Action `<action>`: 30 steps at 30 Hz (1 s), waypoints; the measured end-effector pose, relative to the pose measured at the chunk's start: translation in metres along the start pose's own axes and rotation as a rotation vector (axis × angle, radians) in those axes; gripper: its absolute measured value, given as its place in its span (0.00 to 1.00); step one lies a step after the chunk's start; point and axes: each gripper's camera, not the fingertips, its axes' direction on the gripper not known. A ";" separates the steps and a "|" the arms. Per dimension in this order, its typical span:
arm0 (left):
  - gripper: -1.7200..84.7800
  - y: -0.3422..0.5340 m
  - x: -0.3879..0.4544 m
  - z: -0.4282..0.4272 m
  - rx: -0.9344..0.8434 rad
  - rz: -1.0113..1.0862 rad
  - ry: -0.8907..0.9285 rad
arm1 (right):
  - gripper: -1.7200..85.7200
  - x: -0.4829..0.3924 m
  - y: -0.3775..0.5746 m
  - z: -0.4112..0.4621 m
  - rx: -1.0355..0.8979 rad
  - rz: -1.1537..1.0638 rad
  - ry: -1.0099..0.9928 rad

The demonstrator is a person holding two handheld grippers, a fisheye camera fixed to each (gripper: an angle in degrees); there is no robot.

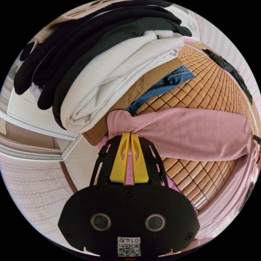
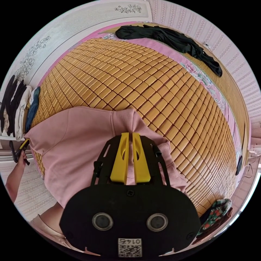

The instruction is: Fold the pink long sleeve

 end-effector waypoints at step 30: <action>0.09 0.146 0.623 -0.171 0.218 1.537 0.723 | 0.17 0.287 0.655 -0.064 0.316 1.152 0.066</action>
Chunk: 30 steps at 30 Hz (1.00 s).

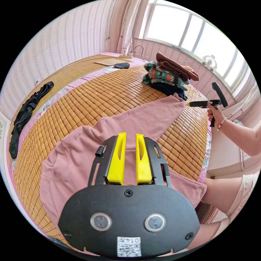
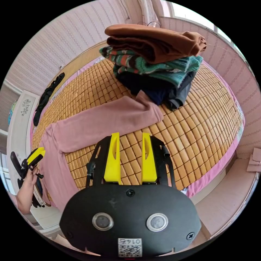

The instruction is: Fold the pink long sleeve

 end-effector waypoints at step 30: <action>0.03 -0.059 -0.121 0.037 0.095 -0.205 0.179 | 0.05 -0.081 0.093 -0.063 -0.140 -0.708 -1.358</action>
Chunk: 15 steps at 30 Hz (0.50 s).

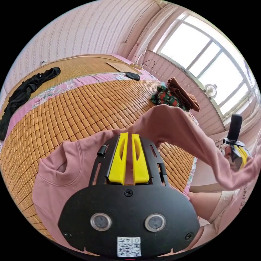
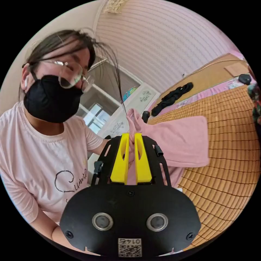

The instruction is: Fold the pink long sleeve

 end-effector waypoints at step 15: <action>0.07 0.211 -0.077 -0.096 -0.131 -0.418 -0.188 | 0.13 0.001 0.138 0.256 -0.892 0.054 0.147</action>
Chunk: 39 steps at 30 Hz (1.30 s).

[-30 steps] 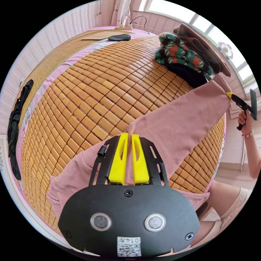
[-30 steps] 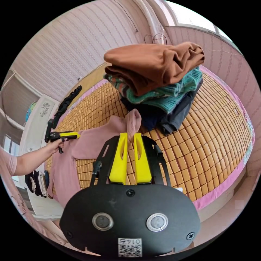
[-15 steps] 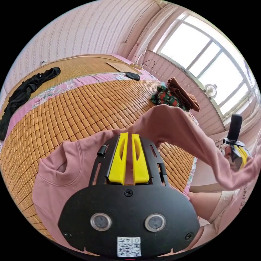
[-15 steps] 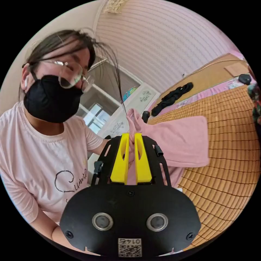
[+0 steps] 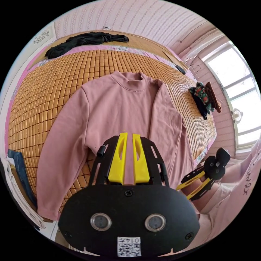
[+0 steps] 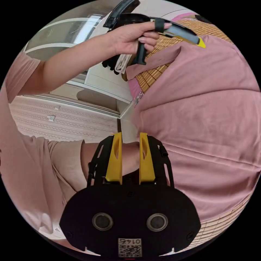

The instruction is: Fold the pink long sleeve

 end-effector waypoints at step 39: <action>0.10 -0.192 0.133 0.103 -0.038 0.375 0.087 | 0.10 0.175 0.105 -0.183 0.527 0.828 0.544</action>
